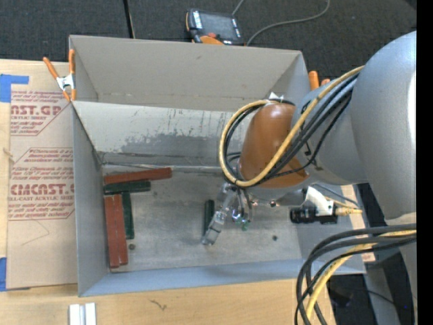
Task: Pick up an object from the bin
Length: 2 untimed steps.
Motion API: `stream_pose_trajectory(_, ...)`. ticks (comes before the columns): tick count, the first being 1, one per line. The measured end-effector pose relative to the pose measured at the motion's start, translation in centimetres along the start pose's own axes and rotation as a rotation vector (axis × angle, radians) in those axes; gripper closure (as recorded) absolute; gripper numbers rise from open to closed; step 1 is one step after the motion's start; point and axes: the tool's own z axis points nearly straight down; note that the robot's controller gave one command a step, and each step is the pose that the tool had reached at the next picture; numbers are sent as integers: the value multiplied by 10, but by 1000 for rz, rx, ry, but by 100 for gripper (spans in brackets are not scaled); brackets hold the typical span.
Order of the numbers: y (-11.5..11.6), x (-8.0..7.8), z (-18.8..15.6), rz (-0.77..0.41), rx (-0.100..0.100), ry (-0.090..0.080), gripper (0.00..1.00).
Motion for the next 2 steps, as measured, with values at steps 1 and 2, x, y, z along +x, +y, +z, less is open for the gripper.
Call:
stream_pose_trajectory(1,4,28,38,185,0,0,0)
stream_pose_trajectory(2,4,27,38,186,-1,0,0)
